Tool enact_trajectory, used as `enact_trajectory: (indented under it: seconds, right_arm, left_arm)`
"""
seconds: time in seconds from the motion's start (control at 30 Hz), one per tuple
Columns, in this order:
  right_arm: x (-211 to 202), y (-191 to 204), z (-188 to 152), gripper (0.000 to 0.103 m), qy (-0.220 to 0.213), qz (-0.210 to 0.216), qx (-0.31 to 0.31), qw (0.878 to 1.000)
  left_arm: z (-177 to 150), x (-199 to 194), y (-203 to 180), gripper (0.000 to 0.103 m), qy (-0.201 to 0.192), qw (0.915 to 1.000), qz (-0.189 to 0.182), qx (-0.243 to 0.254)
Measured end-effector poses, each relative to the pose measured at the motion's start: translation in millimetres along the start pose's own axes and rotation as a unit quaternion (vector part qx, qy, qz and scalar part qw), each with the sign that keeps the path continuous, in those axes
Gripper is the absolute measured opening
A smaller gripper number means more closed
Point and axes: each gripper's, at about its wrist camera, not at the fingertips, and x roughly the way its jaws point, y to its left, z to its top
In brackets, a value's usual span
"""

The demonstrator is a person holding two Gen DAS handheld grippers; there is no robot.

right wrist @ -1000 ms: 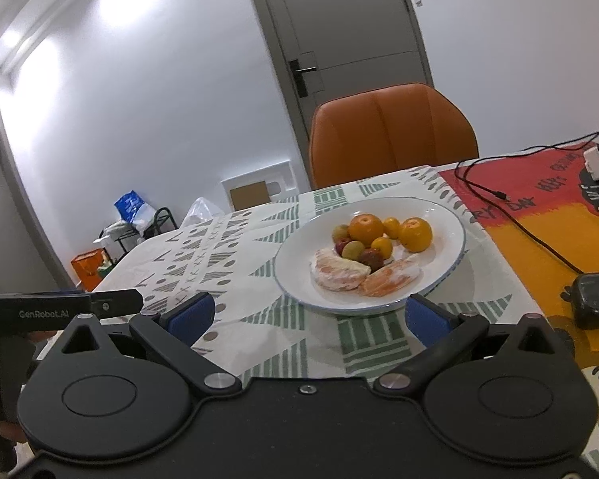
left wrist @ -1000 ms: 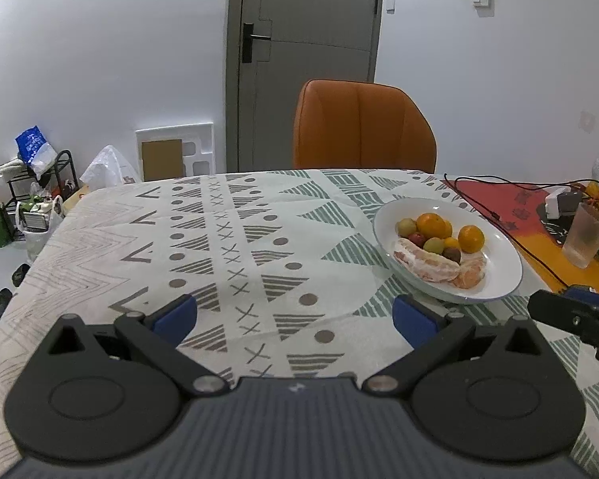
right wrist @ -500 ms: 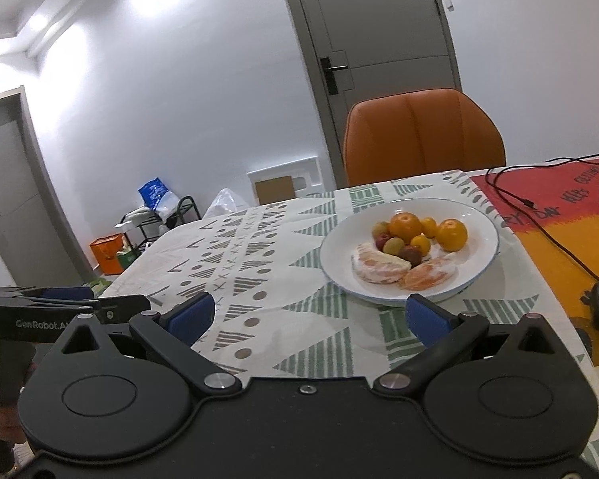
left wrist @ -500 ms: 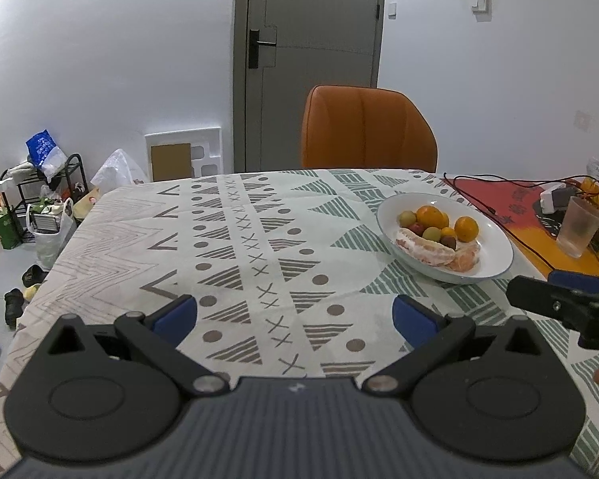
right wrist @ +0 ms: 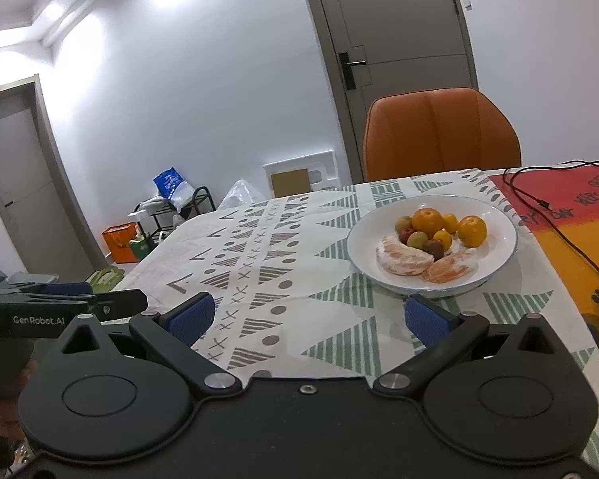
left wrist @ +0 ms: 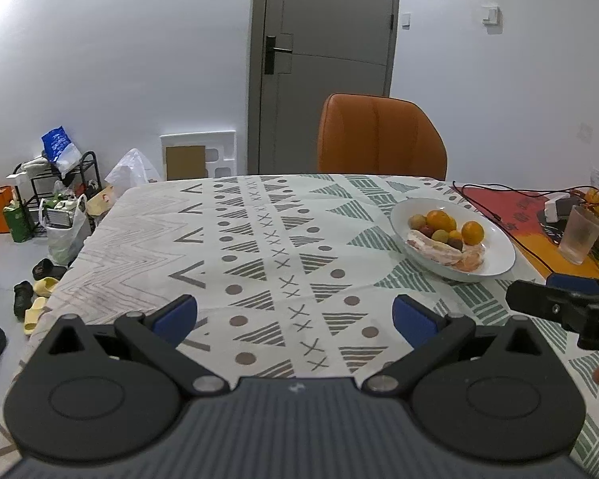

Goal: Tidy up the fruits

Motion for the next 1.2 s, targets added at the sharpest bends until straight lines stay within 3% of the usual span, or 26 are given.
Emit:
enact_trajectory:
  seconds: [1.2]
  right_arm:
    - [1,10,-5,0.103,0.008,0.007,-0.006,1.000]
  left_arm:
    - [-8,-3,12,0.103,0.007,0.9999,0.011,-0.008]
